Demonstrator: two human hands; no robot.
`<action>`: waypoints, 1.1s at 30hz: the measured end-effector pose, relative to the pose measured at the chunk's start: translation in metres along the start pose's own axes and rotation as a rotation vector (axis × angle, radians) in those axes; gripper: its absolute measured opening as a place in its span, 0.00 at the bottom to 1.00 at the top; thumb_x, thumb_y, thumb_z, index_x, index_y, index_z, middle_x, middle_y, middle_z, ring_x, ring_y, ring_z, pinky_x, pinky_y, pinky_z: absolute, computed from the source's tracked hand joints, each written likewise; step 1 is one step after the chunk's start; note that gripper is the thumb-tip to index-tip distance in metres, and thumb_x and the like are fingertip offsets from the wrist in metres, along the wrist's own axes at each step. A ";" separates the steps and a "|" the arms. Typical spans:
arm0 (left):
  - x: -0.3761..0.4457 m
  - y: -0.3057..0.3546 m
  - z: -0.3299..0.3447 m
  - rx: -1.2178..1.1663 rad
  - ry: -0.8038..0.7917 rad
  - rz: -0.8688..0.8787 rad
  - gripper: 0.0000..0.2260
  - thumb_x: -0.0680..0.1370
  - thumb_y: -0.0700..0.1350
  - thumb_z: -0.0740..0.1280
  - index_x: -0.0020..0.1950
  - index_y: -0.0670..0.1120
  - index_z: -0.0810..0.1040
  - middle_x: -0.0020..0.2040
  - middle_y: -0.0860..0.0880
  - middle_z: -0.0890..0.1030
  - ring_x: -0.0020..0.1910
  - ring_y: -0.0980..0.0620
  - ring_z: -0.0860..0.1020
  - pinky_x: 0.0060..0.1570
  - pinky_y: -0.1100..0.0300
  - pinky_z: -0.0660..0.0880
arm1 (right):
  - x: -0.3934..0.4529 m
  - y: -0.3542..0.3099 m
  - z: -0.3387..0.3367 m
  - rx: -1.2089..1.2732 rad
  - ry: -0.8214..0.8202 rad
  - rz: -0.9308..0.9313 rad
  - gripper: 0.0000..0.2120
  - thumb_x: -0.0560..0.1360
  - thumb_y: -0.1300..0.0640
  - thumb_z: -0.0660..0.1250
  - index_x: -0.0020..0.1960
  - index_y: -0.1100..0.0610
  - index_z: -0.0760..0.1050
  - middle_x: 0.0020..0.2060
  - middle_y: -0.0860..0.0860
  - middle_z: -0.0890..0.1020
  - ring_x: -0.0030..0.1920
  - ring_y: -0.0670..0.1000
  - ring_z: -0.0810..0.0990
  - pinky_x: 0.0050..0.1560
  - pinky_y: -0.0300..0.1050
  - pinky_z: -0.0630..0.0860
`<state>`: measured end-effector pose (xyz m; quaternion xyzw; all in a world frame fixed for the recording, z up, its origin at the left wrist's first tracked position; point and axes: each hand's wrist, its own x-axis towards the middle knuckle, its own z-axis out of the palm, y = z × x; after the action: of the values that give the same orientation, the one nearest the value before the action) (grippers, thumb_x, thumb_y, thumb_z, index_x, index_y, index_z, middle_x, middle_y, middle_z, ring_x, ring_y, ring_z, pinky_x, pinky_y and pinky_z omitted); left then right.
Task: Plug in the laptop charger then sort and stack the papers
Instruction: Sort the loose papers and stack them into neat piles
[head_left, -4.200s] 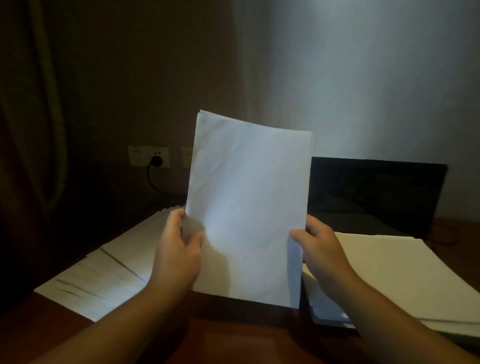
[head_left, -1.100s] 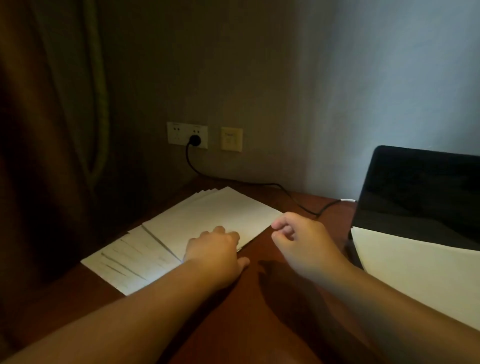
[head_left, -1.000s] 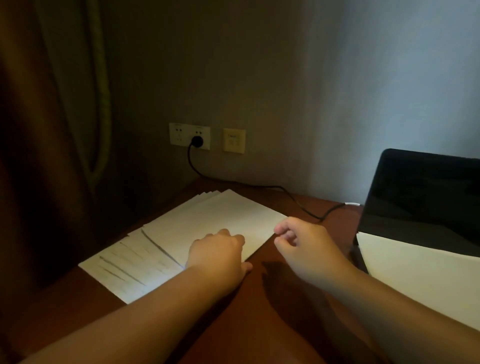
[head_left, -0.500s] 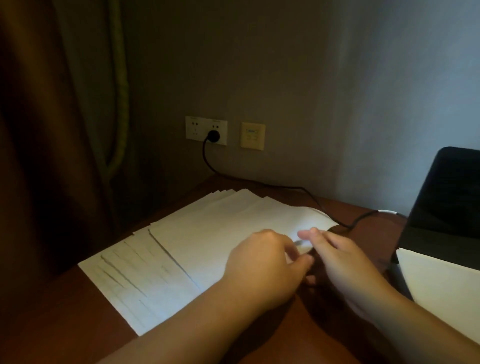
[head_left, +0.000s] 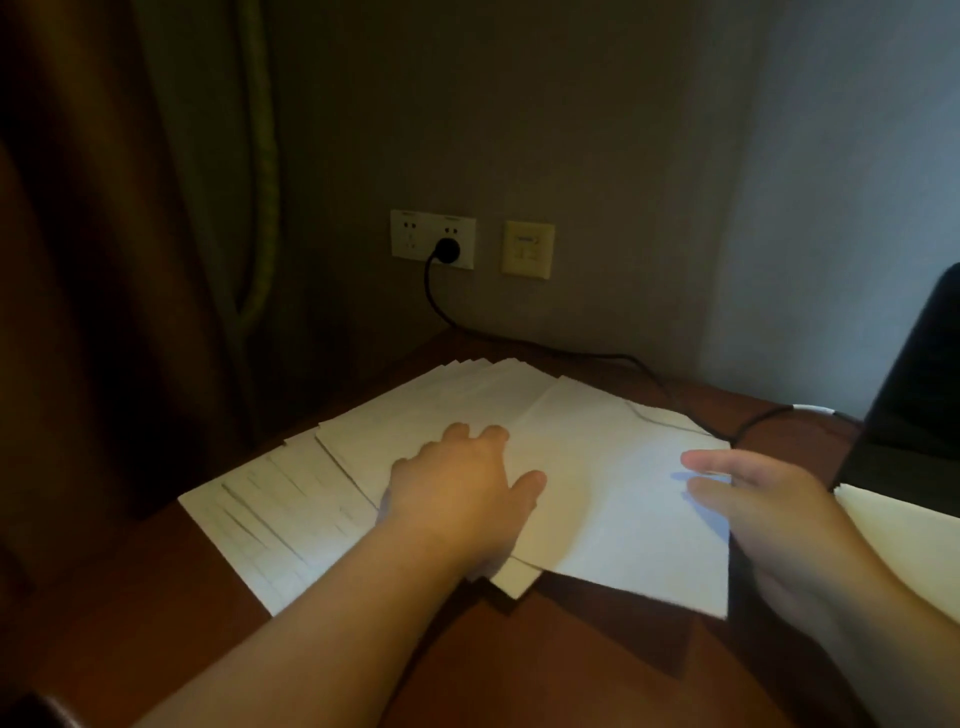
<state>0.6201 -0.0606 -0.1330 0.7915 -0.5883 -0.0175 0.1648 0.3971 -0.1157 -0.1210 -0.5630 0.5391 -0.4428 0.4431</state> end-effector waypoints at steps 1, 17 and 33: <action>-0.001 0.002 0.000 0.009 0.002 0.024 0.25 0.80 0.63 0.57 0.75 0.58 0.62 0.71 0.51 0.68 0.62 0.49 0.75 0.58 0.49 0.76 | 0.000 0.000 -0.002 0.031 -0.007 0.022 0.10 0.78 0.66 0.66 0.55 0.54 0.80 0.45 0.44 0.78 0.40 0.42 0.77 0.35 0.32 0.69; -0.002 -0.025 -0.009 0.111 -0.003 0.042 0.24 0.80 0.65 0.55 0.74 0.57 0.67 0.67 0.53 0.75 0.62 0.51 0.75 0.58 0.53 0.74 | -0.022 -0.009 0.013 -1.032 -0.110 -0.411 0.30 0.69 0.25 0.59 0.68 0.35 0.67 0.79 0.42 0.43 0.79 0.54 0.42 0.73 0.57 0.57; -0.004 -0.030 -0.019 -0.934 0.165 -0.183 0.16 0.80 0.46 0.68 0.69 0.51 0.74 0.58 0.53 0.76 0.41 0.59 0.76 0.30 0.70 0.75 | -0.028 0.004 0.023 -0.997 -0.415 -0.676 0.26 0.81 0.52 0.63 0.75 0.37 0.60 0.70 0.36 0.70 0.68 0.39 0.69 0.61 0.27 0.65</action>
<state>0.6510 -0.0450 -0.1239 0.6801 -0.4306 -0.2313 0.5464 0.4181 -0.0871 -0.1300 -0.9147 0.3761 -0.1360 0.0589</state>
